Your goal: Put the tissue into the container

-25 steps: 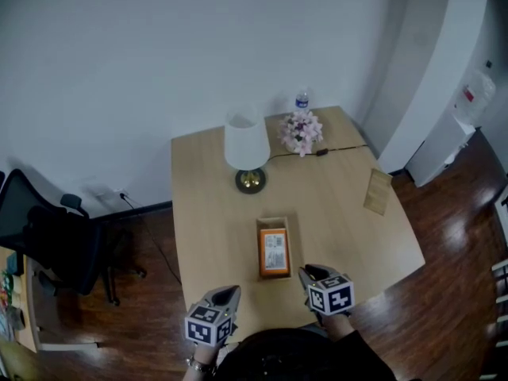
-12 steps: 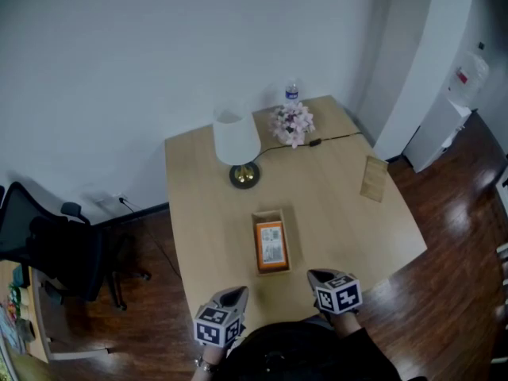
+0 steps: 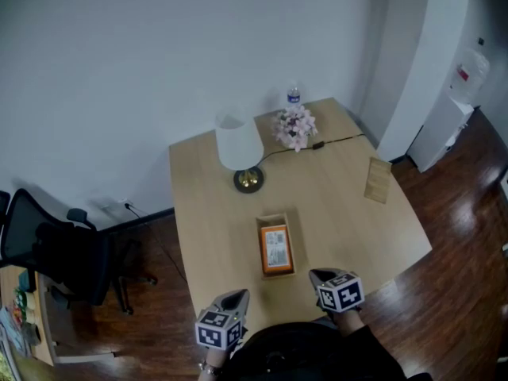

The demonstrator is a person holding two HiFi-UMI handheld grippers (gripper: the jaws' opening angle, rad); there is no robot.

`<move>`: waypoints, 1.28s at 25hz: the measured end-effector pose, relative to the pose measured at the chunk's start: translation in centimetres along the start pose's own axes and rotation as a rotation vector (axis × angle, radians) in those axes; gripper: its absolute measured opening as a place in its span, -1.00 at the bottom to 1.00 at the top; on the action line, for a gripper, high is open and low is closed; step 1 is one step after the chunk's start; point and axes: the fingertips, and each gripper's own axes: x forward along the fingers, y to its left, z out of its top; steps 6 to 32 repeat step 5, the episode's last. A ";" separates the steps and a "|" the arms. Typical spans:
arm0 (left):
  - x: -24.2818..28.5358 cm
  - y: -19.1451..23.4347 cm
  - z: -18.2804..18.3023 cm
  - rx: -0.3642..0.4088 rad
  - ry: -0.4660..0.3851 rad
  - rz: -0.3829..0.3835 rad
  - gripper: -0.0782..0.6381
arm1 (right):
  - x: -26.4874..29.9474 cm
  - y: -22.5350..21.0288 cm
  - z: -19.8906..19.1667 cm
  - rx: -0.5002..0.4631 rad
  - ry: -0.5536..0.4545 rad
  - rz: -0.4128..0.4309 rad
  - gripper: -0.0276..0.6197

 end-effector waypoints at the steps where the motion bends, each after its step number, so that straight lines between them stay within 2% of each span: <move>1: 0.0 0.1 0.0 -0.002 -0.002 0.004 -0.81 | 0.1 0.0 0.0 0.001 0.001 0.003 -0.95; 32: 0.0 0.5 0.3 -0.006 -0.008 0.011 -0.81 | 0.5 -0.1 0.2 0.003 0.006 0.005 -0.95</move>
